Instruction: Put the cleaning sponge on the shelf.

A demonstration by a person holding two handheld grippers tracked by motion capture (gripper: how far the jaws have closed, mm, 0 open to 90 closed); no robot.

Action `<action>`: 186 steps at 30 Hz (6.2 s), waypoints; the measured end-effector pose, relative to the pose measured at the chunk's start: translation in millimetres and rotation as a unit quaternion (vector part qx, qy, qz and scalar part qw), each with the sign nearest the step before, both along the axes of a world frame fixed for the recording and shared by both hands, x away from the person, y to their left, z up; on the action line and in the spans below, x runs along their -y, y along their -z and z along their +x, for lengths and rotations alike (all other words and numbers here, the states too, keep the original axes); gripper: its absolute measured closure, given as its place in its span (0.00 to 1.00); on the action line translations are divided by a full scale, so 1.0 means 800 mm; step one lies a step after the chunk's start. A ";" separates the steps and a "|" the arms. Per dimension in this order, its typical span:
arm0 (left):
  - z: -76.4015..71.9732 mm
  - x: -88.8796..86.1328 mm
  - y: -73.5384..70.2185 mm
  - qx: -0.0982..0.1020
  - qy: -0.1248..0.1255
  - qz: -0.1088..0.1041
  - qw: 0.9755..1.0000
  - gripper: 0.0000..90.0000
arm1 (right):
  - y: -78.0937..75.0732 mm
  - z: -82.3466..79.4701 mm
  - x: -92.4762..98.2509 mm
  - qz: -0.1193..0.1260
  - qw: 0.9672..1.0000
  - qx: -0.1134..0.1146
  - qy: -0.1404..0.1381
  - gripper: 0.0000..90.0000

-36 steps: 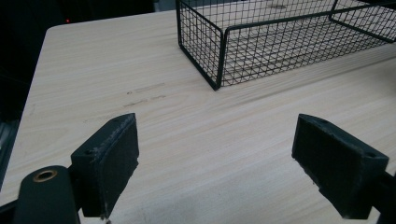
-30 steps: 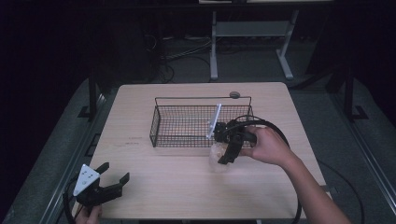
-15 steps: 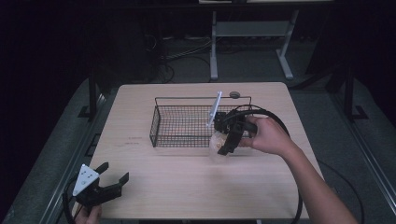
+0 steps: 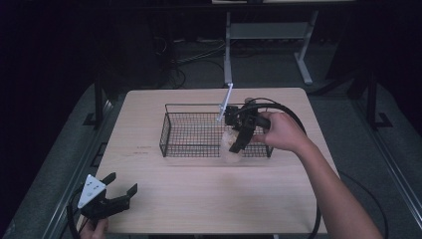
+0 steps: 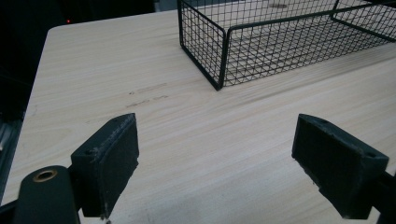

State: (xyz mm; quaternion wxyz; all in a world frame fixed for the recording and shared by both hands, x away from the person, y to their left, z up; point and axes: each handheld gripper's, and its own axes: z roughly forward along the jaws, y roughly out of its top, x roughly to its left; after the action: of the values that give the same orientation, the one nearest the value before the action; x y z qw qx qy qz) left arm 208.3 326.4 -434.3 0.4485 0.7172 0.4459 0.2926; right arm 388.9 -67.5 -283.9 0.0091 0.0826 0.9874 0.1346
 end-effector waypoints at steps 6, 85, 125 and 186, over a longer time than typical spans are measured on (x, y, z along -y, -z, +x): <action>0.001 0.000 0.000 -0.001 -0.002 -0.002 1.000 0.16 | -0.006 0.017 -0.004 -0.005 1.000 0.006 0.013 0.32; 0.002 -0.001 -0.001 0.001 0.000 -0.002 1.000 0.16 | 0.111 0.134 -0.011 -0.035 0.992 -0.031 0.118 0.33; -0.002 0.002 -0.002 0.002 0.003 -0.001 1.000 0.16 | 0.058 0.096 0.021 0.022 0.993 -0.026 0.114 0.19; -0.001 0.003 0.000 -0.001 0.006 0.003 1.000 0.16 | 0.070 -0.001 0.065 0.030 0.997 -0.019 0.075 0.19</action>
State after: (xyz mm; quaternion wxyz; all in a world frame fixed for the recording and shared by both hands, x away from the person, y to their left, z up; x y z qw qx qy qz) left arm 207.4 323.8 -434.6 0.4478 0.7217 0.4407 0.2905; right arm 388.2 -119.2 -340.3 -0.0023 0.1588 0.9741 0.1612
